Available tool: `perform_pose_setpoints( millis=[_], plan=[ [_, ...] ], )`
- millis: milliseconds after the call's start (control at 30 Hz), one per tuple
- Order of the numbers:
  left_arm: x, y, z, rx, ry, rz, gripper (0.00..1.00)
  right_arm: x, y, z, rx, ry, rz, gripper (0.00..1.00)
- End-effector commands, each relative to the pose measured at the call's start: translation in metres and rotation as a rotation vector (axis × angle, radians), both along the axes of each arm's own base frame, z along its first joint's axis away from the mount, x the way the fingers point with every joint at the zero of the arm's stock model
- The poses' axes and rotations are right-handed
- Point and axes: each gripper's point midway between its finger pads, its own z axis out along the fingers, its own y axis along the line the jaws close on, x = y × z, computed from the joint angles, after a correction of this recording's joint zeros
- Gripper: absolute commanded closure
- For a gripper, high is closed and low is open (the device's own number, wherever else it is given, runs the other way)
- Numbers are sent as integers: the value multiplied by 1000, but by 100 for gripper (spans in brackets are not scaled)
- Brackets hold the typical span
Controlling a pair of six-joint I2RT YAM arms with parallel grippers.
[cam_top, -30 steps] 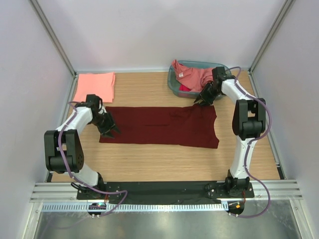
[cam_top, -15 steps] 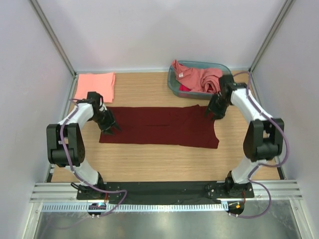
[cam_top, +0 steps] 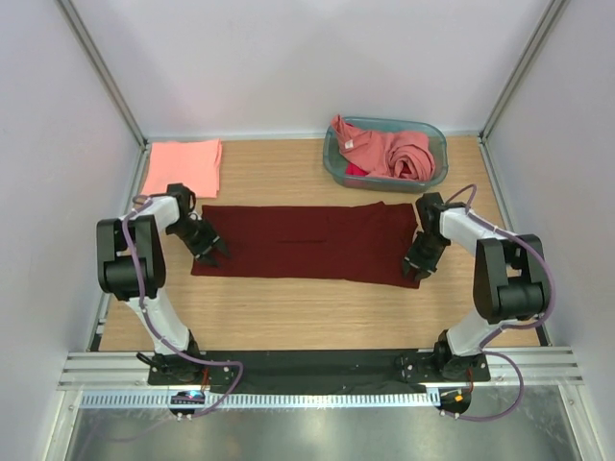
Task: Fold and stack the t-shirts
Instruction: Fold the tshirt
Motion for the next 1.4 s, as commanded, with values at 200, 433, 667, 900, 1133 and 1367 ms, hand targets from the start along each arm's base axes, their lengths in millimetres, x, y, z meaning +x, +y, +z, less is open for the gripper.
perform_pose_setpoints(
  millis=[200,433,667,900,1133,1367],
  plan=[
    [-45,37,-30,167,167,26,54,-1,-46,-13,-269,44,-68,56],
    [-88,23,-29,132,288,129,51,36,-49,-1,-300,18,46,53],
    [-96,14,4,109,172,141,49,74,-26,40,-329,-68,174,48],
    [-74,-8,73,104,-141,51,36,110,23,94,-311,-269,178,22],
    [-79,-12,128,149,-349,-34,32,131,104,75,-139,-304,42,11],
    [-84,-4,139,204,-419,-67,34,146,154,36,-137,-344,-55,10]
  ],
)
